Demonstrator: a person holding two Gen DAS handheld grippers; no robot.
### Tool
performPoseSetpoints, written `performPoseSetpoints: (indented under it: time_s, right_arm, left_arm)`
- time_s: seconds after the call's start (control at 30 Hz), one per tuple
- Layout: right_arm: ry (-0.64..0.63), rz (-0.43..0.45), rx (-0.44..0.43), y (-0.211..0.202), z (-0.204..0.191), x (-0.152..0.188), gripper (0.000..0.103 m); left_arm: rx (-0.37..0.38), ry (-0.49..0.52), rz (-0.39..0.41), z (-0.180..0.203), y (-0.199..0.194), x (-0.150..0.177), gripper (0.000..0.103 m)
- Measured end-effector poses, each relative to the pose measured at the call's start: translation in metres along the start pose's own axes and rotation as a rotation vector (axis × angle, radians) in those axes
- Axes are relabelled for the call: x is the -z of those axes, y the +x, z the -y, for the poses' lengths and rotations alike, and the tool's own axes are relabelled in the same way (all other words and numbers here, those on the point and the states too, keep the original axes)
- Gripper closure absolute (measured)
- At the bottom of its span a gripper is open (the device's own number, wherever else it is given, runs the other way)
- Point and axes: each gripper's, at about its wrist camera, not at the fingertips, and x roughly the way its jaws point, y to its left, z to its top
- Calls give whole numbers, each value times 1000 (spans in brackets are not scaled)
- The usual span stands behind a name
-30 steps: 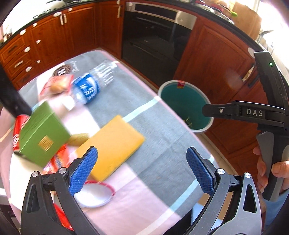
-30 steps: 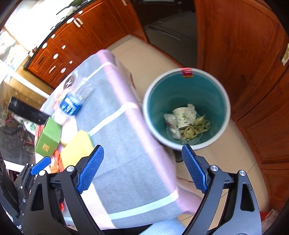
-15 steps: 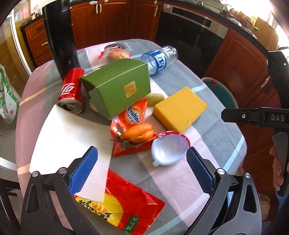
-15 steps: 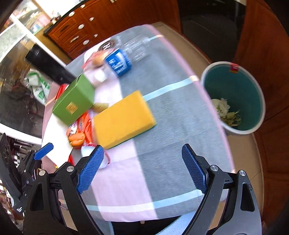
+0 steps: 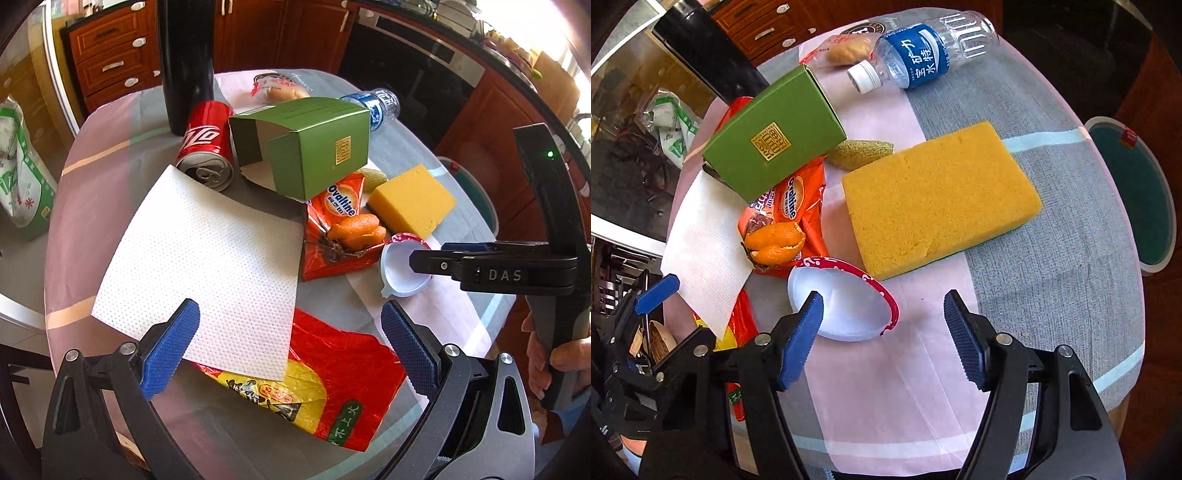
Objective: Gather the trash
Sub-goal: 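Move both tools back to the table toward the white lid and orange peel, then grasp the orange peel with the left tool while the right tool grasps the white lid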
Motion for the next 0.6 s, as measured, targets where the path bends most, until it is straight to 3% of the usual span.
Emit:
performPoseSetpoints:
  time_s: [0.07, 0.2, 0.37, 0.53, 0.6]
  right_arm:
    - [-3, -5, 3, 6, -1, -1, 49]
    - [-23, -21, 17, 12, -4, 1, 88]
    - [-35, 6, 22, -2, 3, 2, 96]
    - [-12, 44, 41, -21, 23, 4, 97]
    - [11, 49, 39, -25, 33, 6, 97]
  left_arm:
    - [5, -3, 2, -2, 1, -1, 4]
    - [10, 4, 0, 0, 4, -5, 4]
    - [29, 45, 16, 16, 9, -14, 5]
    - [27, 129, 32, 40, 16, -26, 5]
    - [24, 167, 35, 49, 20, -30, 12]
